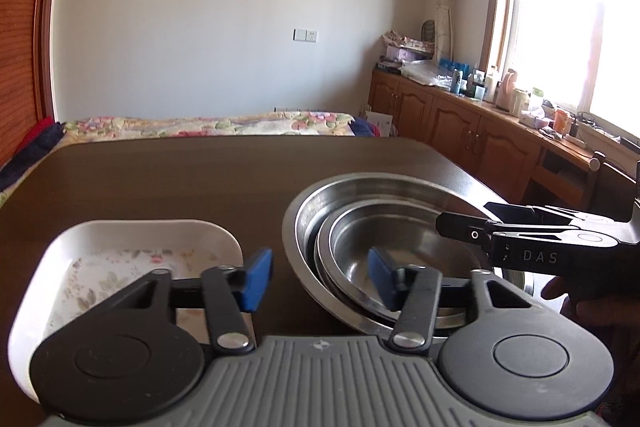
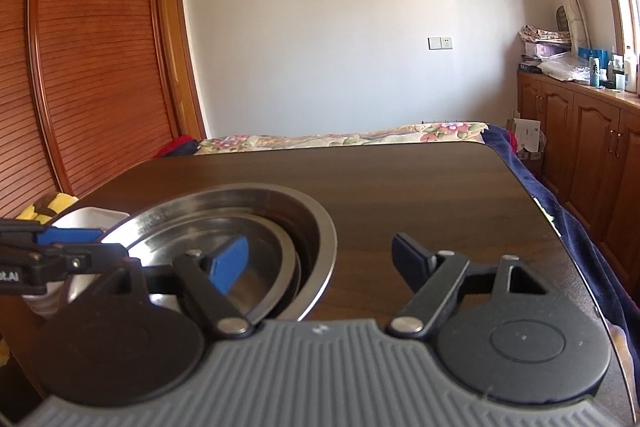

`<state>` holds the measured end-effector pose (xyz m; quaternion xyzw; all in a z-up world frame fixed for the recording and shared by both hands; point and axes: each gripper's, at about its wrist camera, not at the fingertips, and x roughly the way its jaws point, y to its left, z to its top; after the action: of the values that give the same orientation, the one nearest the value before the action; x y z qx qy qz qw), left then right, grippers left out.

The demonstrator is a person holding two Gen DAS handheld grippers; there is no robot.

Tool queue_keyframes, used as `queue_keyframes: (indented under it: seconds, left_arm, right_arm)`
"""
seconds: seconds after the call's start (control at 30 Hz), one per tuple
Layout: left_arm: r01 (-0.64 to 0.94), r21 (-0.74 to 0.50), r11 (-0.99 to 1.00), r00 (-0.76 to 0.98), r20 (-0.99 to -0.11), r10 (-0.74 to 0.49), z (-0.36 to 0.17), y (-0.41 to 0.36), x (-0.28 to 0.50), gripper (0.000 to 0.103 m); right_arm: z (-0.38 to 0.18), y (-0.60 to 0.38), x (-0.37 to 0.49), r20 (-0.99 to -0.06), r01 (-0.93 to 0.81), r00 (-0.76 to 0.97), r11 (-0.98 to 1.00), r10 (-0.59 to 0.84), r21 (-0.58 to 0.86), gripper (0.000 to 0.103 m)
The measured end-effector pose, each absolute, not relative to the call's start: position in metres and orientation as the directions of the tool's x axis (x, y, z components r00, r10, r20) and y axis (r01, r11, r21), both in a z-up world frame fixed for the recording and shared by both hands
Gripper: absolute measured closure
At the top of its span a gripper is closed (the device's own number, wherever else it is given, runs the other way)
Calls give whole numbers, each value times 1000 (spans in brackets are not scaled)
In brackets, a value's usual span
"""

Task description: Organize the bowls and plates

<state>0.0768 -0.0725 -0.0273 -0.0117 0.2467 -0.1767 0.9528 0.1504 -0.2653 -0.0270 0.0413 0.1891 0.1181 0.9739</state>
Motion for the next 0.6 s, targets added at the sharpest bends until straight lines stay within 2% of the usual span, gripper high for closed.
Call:
queue_keyframes:
  seconds: [0.13, 0.27, 0.6]
  left_arm:
    - [338, -121, 933, 803, -481, -353, -30, -74, 78, 62]
    - [333, -127, 934, 800, -486, -352, -31, -75, 79, 66]
    - [333, -143, 932, 800, -481, -360, -32, -75, 77, 66]
  right_arm:
    - [-27, -264, 150, -361, -212, 901, 970, 242, 121, 31]
    - [-27, -261, 152, -369, -208, 899, 971, 236, 114, 49]
    - [-26, -259, 149, -366, -246, 893, 965, 262, 90, 68]
